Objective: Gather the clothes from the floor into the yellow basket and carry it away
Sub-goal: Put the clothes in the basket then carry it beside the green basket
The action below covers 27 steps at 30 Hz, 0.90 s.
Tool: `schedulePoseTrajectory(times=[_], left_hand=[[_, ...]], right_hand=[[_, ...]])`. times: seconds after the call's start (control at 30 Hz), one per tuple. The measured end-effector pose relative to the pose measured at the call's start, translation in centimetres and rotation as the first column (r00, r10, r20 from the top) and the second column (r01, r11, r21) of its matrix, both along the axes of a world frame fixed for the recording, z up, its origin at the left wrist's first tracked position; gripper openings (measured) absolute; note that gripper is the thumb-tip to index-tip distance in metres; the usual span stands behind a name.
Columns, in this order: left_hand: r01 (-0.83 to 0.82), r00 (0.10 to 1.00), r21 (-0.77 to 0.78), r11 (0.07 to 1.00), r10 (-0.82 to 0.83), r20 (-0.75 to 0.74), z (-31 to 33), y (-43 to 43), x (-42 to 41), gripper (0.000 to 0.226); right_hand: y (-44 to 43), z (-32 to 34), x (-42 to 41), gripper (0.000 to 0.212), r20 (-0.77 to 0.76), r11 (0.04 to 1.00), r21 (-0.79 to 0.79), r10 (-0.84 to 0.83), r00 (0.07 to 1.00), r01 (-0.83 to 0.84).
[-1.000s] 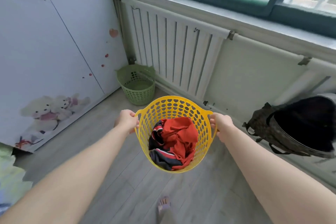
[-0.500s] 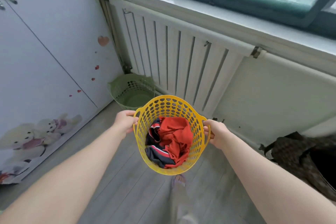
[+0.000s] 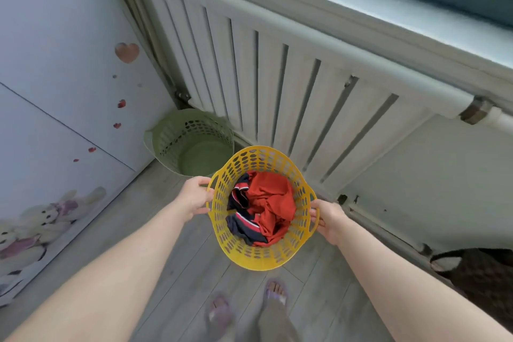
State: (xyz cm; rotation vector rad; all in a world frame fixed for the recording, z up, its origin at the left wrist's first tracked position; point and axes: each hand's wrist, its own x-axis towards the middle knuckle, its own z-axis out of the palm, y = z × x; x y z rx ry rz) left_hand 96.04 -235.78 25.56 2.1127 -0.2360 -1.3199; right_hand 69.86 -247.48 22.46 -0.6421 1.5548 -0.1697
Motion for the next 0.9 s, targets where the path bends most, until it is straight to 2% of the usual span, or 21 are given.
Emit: schedulePoseTrajectory(times=[0.1,0.23,0.33,0.47,0.63,0.7,0.77,0.9], left_hand=[[0.042,0.999,0.009,0.999,-0.042,0.024,-3.0,-2.0,2.0,0.051],[0.122,0.992,0.032,0.992,-0.124,0.039,-8.2,-5.0,3.9,0.052],[0.189,0.979,0.06,0.98,-0.193,0.061,-13.4,-7.5,5.0,0.056],[0.237,0.966,0.078,0.968,-0.243,0.088,-21.0,-9.9,5.8,0.056],[0.272,0.949,0.063,0.96,-0.279,0.149,-28.2,-11.5,7.2,0.065],[0.307,0.94,0.045,0.951,-0.31,0.141,-30.3,-11.8,7.4,0.067],[0.324,0.933,0.065,0.944,-0.33,0.142,-32.2,-12.1,7.6,0.065],[0.297,0.934,0.07,0.952,-0.305,0.186,-34.5,-13.1,7.8,0.066]], right_hand=[[-1.2,-3.1,1.2,0.021,-0.05,1.0,0.012,-0.017,0.999,0.017],[-3.2,-7.5,3.3,0.002,-0.074,0.997,0.039,-0.065,0.995,0.068],[-4.1,-12.2,5.1,0.003,-0.104,0.993,0.047,-0.103,0.989,0.108],[-4.5,-19.6,6.1,0.016,-0.162,0.984,0.067,-0.153,0.975,0.165],[-5.0,-27.1,6.5,0.025,-0.165,0.973,0.037,-0.219,0.962,0.228],[-5.4,-29.2,6.7,0.022,-0.179,0.969,0.034,-0.234,0.956,0.244],[-5.8,-31.0,7.2,0.007,-0.195,0.966,0.04,-0.243,0.95,0.255],[-6.6,-32.6,8.0,0.015,-0.234,0.959,-0.013,-0.279,0.931,0.284]])
